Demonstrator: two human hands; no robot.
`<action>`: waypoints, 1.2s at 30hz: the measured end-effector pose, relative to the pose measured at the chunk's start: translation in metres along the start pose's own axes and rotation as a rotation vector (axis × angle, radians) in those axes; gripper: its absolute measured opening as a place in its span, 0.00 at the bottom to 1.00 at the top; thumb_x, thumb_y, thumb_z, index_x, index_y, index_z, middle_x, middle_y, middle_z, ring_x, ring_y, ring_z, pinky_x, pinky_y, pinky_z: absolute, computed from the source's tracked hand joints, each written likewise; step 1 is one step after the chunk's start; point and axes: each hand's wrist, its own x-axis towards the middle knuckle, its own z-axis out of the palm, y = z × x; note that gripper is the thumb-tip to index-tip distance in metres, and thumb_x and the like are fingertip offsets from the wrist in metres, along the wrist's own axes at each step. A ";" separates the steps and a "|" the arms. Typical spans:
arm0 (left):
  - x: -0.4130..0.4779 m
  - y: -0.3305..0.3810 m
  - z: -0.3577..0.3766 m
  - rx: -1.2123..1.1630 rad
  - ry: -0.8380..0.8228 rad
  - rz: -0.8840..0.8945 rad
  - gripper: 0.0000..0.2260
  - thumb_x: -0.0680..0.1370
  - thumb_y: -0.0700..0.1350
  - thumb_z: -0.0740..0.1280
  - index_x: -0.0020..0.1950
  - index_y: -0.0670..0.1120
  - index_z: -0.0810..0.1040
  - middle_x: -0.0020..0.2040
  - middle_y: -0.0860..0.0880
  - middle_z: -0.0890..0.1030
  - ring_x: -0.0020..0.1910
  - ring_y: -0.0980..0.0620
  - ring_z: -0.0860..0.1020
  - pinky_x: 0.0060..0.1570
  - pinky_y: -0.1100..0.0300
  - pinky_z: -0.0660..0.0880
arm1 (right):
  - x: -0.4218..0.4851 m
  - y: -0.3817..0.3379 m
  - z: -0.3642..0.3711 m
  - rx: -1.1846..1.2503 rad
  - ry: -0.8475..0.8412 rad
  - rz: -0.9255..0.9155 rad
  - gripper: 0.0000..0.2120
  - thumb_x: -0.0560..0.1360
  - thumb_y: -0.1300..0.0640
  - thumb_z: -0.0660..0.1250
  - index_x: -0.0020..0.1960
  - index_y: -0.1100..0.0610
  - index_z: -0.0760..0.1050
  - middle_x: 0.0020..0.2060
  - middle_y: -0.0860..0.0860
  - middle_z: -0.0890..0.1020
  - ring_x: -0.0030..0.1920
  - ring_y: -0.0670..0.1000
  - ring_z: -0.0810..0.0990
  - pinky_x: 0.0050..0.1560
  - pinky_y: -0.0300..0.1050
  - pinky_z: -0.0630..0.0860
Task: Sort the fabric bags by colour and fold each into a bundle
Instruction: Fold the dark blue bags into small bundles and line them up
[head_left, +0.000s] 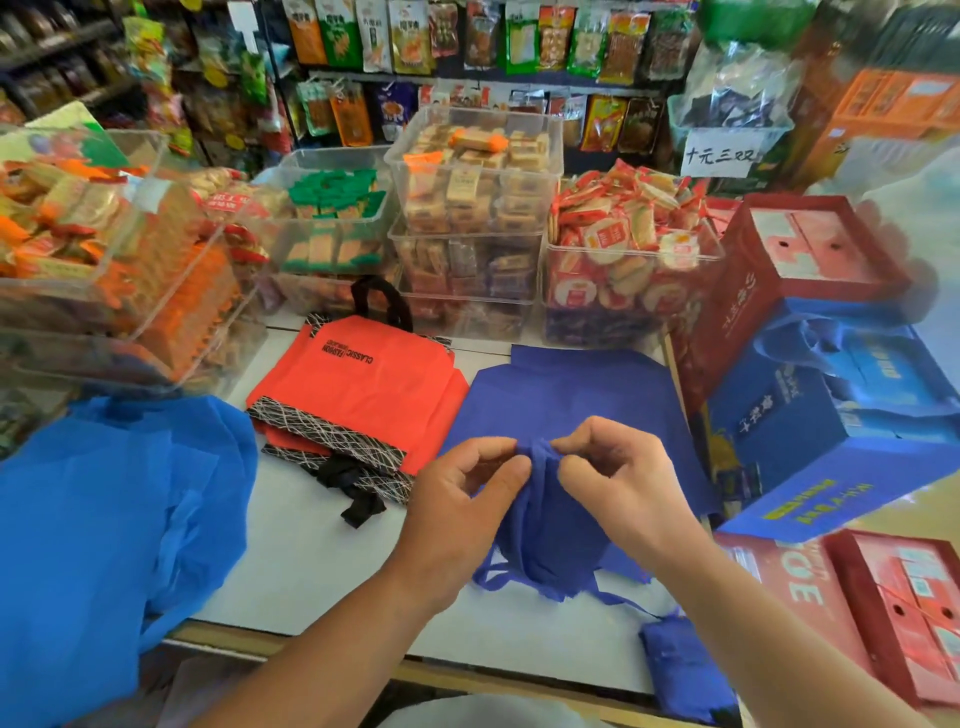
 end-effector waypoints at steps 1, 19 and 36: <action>-0.002 0.001 0.003 -0.039 0.014 -0.002 0.07 0.79 0.40 0.72 0.56 0.47 0.85 0.52 0.51 0.87 0.54 0.52 0.84 0.56 0.57 0.80 | 0.001 0.001 -0.003 0.006 -0.010 0.004 0.06 0.71 0.57 0.69 0.37 0.56 0.78 0.30 0.50 0.78 0.32 0.48 0.72 0.36 0.43 0.70; -0.008 0.020 -0.001 -0.153 -0.198 -0.052 0.12 0.78 0.37 0.73 0.61 0.46 0.84 0.57 0.51 0.86 0.60 0.53 0.83 0.59 0.61 0.78 | 0.003 -0.011 -0.002 -0.076 -0.007 -0.050 0.17 0.85 0.55 0.59 0.39 0.60 0.67 0.32 0.49 0.73 0.34 0.46 0.71 0.38 0.38 0.71; 0.003 0.016 -0.009 -0.095 0.057 0.051 0.11 0.74 0.38 0.77 0.56 0.46 0.86 0.53 0.50 0.87 0.54 0.53 0.85 0.54 0.59 0.79 | 0.001 0.007 -0.018 0.266 -0.149 0.206 0.07 0.76 0.53 0.75 0.48 0.56 0.85 0.48 0.63 0.86 0.49 0.58 0.85 0.52 0.59 0.81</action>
